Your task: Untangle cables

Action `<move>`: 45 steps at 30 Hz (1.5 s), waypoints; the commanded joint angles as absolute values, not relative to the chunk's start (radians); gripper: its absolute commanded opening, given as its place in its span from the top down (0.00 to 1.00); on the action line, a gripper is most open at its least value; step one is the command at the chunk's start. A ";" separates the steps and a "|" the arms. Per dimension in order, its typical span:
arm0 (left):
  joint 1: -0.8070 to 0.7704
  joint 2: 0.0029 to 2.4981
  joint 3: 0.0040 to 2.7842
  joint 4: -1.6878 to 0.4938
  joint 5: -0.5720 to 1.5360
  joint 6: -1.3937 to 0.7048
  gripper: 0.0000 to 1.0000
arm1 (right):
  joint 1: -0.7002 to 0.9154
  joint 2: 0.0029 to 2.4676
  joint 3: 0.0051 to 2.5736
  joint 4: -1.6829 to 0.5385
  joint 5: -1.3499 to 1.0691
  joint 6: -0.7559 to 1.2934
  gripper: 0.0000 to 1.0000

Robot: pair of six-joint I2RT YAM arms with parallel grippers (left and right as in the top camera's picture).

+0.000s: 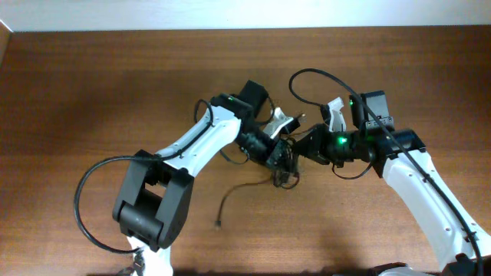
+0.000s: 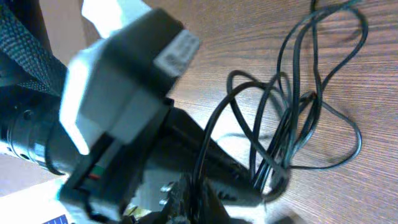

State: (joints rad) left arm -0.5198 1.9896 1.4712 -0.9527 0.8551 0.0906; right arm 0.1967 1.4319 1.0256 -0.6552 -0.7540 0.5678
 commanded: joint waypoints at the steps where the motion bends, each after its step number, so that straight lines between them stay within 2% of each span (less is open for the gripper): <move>1: -0.528 1.971 1.468 -0.962 0.624 0.005 1.00 | 0.194 1.430 1.032 -0.656 -0.752 0.547 0.96; 6: -0.527 1.971 1.468 -1.025 0.440 -0.008 1.00 | 0.161 1.430 1.032 -0.768 -0.493 0.501 0.96; 9: -0.528 1.971 1.468 -1.035 0.437 -0.008 0.87 | 0.154 1.430 1.031 -0.824 -0.342 0.462 0.96; 10: -0.528 1.971 1.468 -1.042 0.442 -0.008 0.73 | 0.154 1.431 1.031 -0.852 -0.298 0.436 0.96; 11: -0.528 1.971 1.468 -1.051 0.449 -0.008 0.65 | 0.154 1.433 1.031 -0.872 -0.266 0.422 0.96; 13: -0.527 1.971 1.468 -1.077 0.486 0.007 0.62 | 0.154 1.448 1.031 -0.910 -0.191 0.422 0.96; 16: -0.507 1.970 1.489 -1.144 0.704 0.184 0.55 | 0.154 1.475 1.031 -0.936 -0.072 0.422 0.96; 20: -0.442 1.970 1.540 -1.240 0.738 0.200 0.53 | 0.154 1.490 1.031 -0.940 0.128 0.422 0.96; 24: -0.418 1.970 1.540 -1.242 0.731 0.200 0.51 | 0.154 1.506 1.031 -0.937 0.193 0.423 0.91; 27: -0.415 1.971 1.540 -1.242 0.563 0.110 0.51 | 0.154 1.548 1.031 -0.903 0.196 0.422 0.90; 29: -0.416 1.971 1.540 -1.236 0.523 0.075 0.49 | 0.154 1.588 1.031 -0.838 0.187 0.422 0.89; 31: -0.416 1.971 1.540 -1.232 0.522 0.075 0.48 | 0.154 1.599 1.031 -0.822 0.030 0.393 0.88; 32: -0.416 1.971 1.540 -1.231 0.511 0.075 0.47 | 0.154 1.599 1.032 -0.822 -0.173 0.286 0.75; 34: -0.416 1.971 1.540 -1.223 0.507 0.075 0.44 | 0.155 1.599 1.032 -0.830 -0.414 0.213 0.63; 37: -0.416 1.971 1.540 -1.205 0.507 0.075 0.43 | 0.157 1.605 1.031 -0.839 -0.437 0.245 0.62; 40: -0.416 1.971 1.540 -1.184 0.507 0.064 0.42 | 0.158 1.626 1.015 -0.825 -0.438 0.383 0.63; 45: -0.416 1.971 1.540 -1.179 0.507 0.064 0.41 | 0.158 1.686 0.923 -0.669 -0.457 0.455 0.70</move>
State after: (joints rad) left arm -0.4183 1.9896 1.5234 -1.1812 0.5152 0.0734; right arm 0.1577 1.6516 0.9630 -0.7139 -0.4282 0.4129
